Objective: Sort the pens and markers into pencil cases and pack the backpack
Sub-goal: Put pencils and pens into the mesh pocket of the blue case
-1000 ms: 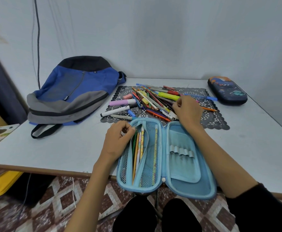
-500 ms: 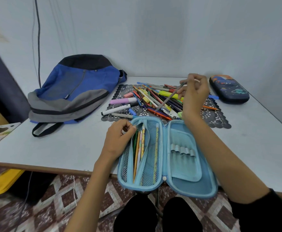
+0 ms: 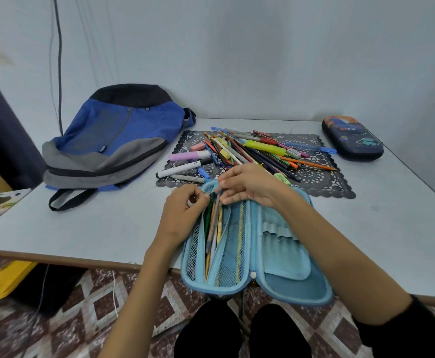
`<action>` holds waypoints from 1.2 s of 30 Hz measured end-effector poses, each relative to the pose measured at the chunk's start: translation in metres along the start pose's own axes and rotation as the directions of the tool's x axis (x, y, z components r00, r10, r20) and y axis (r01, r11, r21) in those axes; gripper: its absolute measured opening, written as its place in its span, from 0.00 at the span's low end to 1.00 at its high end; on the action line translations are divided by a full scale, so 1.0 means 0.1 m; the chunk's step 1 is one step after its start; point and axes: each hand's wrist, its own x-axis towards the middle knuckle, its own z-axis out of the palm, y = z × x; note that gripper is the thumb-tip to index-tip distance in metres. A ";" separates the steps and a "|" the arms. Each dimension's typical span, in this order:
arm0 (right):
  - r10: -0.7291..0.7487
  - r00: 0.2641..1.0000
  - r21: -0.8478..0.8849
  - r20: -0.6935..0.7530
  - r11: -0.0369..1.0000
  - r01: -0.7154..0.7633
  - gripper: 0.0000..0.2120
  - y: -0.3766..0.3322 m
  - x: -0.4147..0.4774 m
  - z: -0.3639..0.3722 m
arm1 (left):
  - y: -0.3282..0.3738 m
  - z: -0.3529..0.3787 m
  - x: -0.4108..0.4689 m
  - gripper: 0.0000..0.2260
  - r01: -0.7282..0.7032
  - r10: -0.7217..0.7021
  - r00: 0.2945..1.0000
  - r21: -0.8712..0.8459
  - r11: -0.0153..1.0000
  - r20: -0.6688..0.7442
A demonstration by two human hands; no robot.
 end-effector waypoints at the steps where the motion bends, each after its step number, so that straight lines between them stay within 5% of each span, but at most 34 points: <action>1: 0.006 1.000 -0.024 0.028 1.000 -0.005 0.05 0.00 -0.01 -0.01 | 0.00 0.00 0.00 0.13 0.002 -0.002 1.000 -0.002 1.000 -0.001; 7: -0.030 0.996 -0.177 0.078 0.983 0.043 0.06 0.05 -0.01 0.01 | 0.00 0.00 0.00 0.15 0.003 -0.003 1.000 0.000 1.000 -0.006; 24: -0.022 0.992 -0.109 0.124 0.993 0.036 0.07 0.04 -0.01 -0.02 | 0.00 0.00 0.00 0.15 0.020 -0.020 1.000 0.006 1.000 -0.006; 30: -0.184 0.950 -0.078 -0.251 0.982 0.170 0.06 -0.11 0.13 -0.19 | 0.02 0.00 -0.02 0.14 0.038 -0.038 0.999 -0.023 0.999 0.001; 36: -0.380 0.760 -0.566 -0.527 0.824 0.019 0.09 -0.04 0.35 -0.48 | 0.04 -0.01 -0.03 0.13 0.054 -0.054 0.999 -0.045 0.998 0.008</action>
